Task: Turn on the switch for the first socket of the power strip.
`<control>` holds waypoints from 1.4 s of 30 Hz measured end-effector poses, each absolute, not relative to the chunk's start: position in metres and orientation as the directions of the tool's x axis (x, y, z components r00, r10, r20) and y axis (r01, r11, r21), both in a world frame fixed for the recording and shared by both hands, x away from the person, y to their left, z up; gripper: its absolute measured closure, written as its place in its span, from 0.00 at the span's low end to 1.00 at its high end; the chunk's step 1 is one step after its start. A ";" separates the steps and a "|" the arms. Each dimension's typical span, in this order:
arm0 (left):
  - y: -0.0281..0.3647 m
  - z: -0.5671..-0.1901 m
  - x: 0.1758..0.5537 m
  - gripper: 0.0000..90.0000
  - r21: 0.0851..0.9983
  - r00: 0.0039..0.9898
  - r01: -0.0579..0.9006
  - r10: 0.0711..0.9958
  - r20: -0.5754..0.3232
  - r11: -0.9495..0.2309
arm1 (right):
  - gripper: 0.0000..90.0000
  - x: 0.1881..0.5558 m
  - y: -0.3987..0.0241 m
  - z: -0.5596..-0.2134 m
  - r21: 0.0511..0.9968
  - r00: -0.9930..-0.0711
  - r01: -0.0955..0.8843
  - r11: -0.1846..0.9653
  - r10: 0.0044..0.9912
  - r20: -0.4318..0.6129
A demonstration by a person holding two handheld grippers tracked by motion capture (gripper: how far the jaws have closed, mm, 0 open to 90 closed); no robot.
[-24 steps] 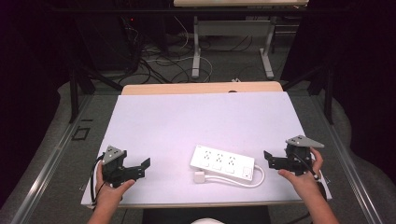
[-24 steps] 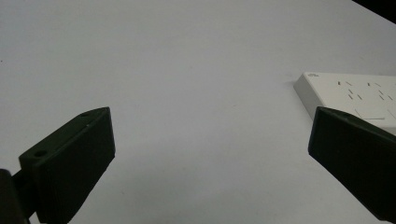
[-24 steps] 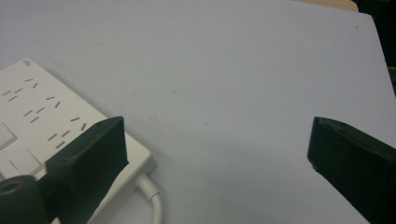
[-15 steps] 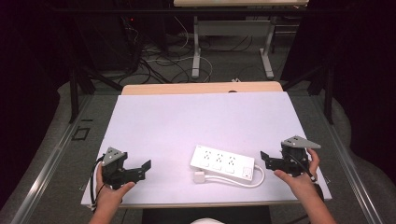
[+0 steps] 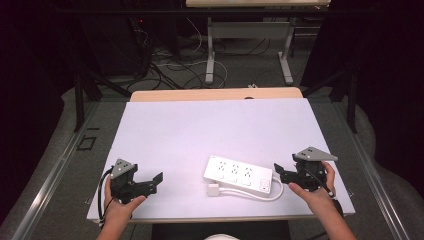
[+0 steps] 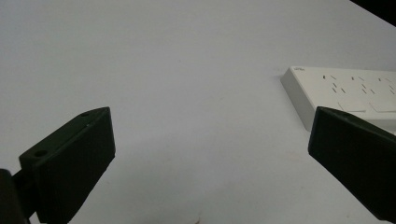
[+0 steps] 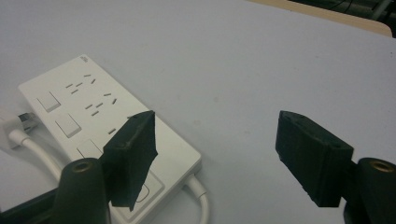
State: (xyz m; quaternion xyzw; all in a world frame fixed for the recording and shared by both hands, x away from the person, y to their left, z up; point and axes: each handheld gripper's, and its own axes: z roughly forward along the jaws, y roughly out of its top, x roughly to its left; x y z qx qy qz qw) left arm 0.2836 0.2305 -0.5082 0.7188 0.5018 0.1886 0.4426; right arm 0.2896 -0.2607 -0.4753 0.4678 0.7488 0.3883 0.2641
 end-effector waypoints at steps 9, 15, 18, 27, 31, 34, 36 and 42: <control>0.230 -0.509 0.284 0.01 0.826 0.422 0.553 0.891 -0.167 -0.107 | 0.44 0.286 -0.254 -0.474 0.836 -0.452 0.486 0.255 0.892 -0.010; 0.230 -0.510 0.284 0.01 0.825 0.422 0.554 0.892 -0.163 -0.111 | 0.49 0.285 -0.253 -0.474 0.839 -0.468 0.474 0.267 0.883 -0.016; 0.229 -0.510 0.284 0.02 0.825 0.422 0.555 0.892 -0.163 -0.112 | 0.51 0.284 -0.251 -0.475 0.837 -0.476 0.474 0.271 0.879 -0.015; 0.229 -0.510 0.284 0.02 0.823 0.421 0.557 0.893 -0.161 -0.114 | 0.53 0.284 -0.247 -0.477 0.836 -0.492 0.475 0.274 0.870 -0.006; 0.229 -0.510 0.284 0.02 0.823 0.421 0.557 0.893 -0.162 -0.114 | 0.53 0.283 -0.244 -0.478 0.837 -0.504 0.472 0.277 0.863 -0.001; 0.229 -0.510 0.284 0.02 0.823 0.420 0.557 0.893 -0.163 -0.112 | 0.53 0.283 -0.241 -0.479 0.832 -0.517 0.474 0.287 0.856 0.000; 0.228 -0.511 0.284 0.03 0.821 0.417 0.560 0.894 -0.163 -0.112 | 0.53 0.282 -0.238 -0.480 0.827 -0.529 0.475 0.302 0.848 -0.006; 0.228 -0.511 0.284 0.03 0.818 0.418 0.563 0.894 -0.161 -0.116 | 0.56 0.281 -0.231 -0.484 0.818 -0.560 0.469 0.333 0.828 -0.016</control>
